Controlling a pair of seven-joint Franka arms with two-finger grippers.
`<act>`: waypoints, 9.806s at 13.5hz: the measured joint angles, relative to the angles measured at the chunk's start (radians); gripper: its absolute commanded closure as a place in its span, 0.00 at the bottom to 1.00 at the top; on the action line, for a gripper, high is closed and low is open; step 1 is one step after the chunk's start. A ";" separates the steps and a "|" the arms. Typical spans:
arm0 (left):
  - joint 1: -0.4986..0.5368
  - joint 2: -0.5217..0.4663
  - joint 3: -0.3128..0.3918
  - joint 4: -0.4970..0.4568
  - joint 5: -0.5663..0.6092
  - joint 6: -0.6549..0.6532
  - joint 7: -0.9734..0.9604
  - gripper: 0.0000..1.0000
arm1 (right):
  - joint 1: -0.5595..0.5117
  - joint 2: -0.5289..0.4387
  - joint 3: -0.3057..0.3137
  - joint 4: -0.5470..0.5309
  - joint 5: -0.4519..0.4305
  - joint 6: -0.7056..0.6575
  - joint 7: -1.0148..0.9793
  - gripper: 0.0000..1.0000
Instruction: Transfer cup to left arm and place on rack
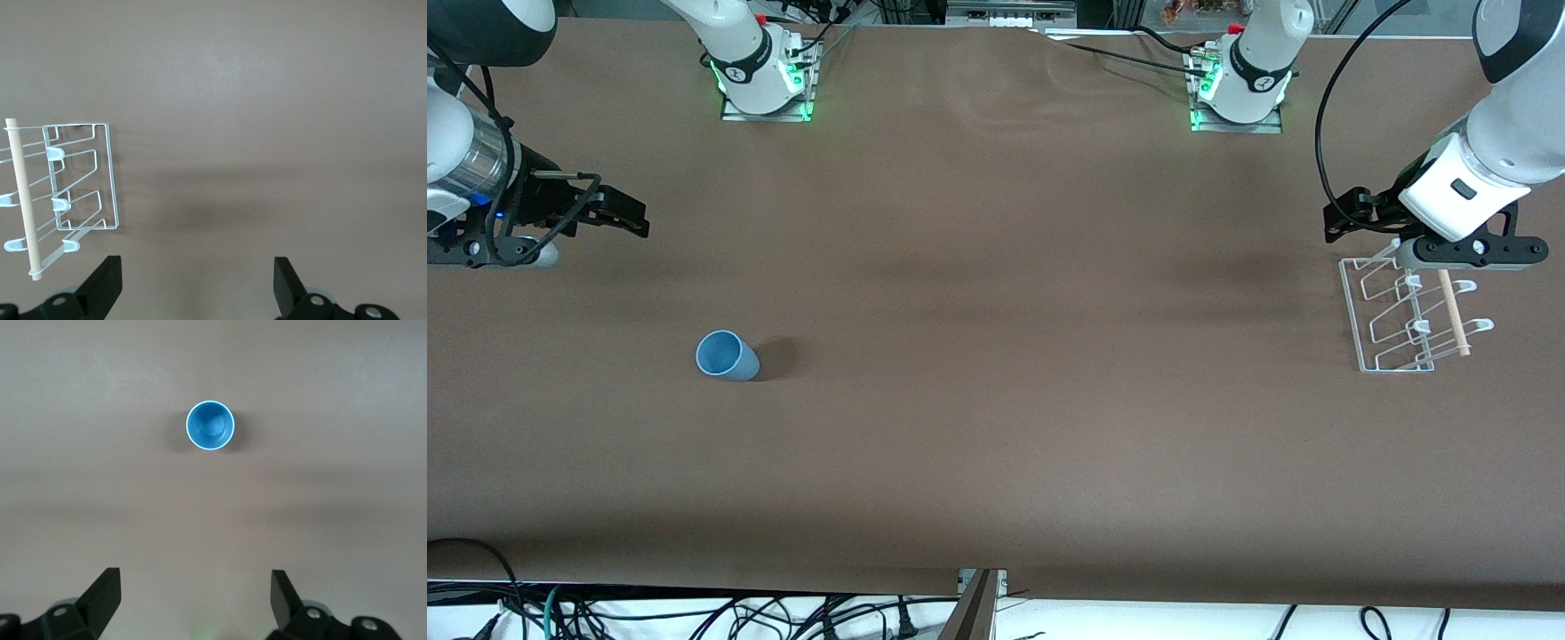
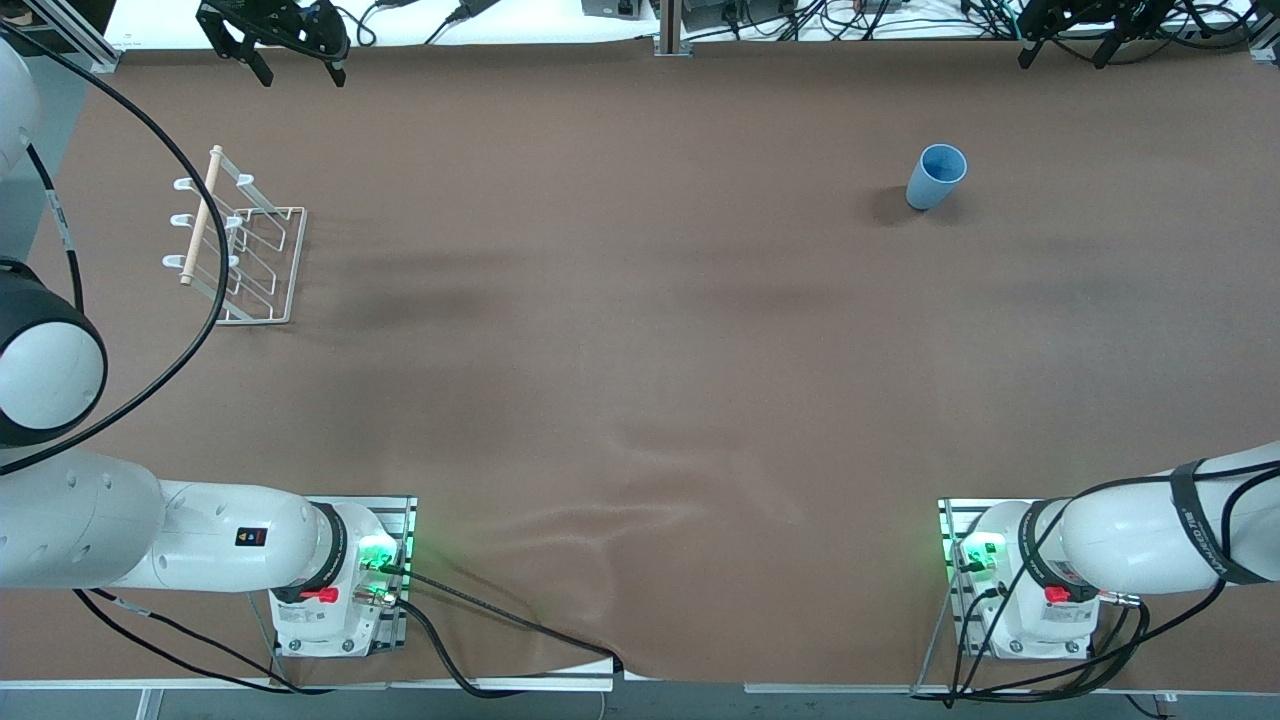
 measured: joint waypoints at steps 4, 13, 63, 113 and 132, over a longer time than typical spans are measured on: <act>0.000 0.000 0.000 0.000 0.000 0.000 0.000 0.00 | 0.000 0.003 -0.002 0.000 -0.002 0.001 0.000 0.01; 0.000 0.000 0.000 0.000 0.000 0.000 0.000 0.00 | -0.004 0.023 -0.005 0.000 -0.003 0.005 -0.001 0.01; -0.004 0.033 -0.089 -0.001 0.000 -0.011 0.000 0.00 | 0.295 0.427 0.105 0.100 0.673 0.455 0.693 1.00; 0.092 0.307 -0.182 0.127 -0.421 0.005 1.370 1.00 | 0.189 0.387 0.037 0.269 0.857 0.333 0.855 0.01; 0.024 0.340 -0.207 -0.192 0.975 -0.347 0.896 1.00 | -0.091 0.072 0.063 -0.011 0.010 0.171 0.318 0.01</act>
